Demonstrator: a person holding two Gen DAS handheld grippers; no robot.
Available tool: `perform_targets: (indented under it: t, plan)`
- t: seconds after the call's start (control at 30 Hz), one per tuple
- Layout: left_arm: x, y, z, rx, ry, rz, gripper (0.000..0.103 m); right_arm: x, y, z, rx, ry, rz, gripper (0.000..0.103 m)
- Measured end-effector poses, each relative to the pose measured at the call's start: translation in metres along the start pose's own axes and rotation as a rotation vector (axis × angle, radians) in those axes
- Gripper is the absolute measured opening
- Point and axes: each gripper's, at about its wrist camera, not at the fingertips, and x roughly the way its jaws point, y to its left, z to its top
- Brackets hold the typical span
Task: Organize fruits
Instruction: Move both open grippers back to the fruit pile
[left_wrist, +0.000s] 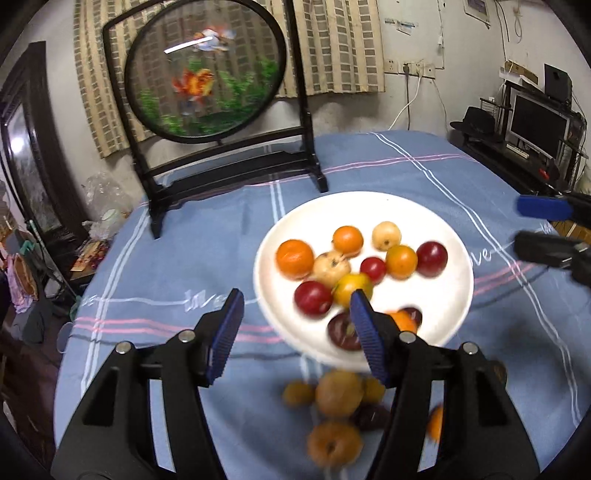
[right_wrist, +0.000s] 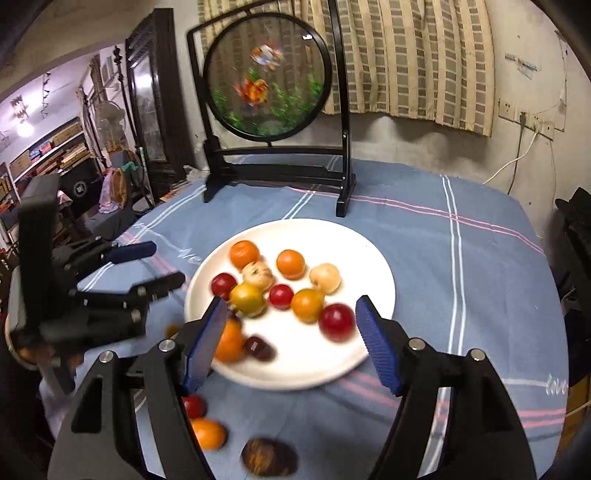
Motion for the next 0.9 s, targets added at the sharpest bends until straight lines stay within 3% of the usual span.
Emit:
perform_targets:
  t: [0.2,0.43,0.9]
  plan:
    - [-0.036,0.003,-0.042,0.035,0.013,-0.004,0.063,-0.050,0.023,-0.044,-0.030,-0.003,0.039,0.073]
    - [-0.033,-0.009,-0.085,0.088,0.098,-0.038,0.065,-0.046,0.031,-0.096,-0.059,0.099,0.020,0.073]
    - [0.012,-0.024,-0.096,0.108,0.161,-0.084,0.067,-0.023,0.021,-0.128,-0.028,0.182,0.030,0.073]
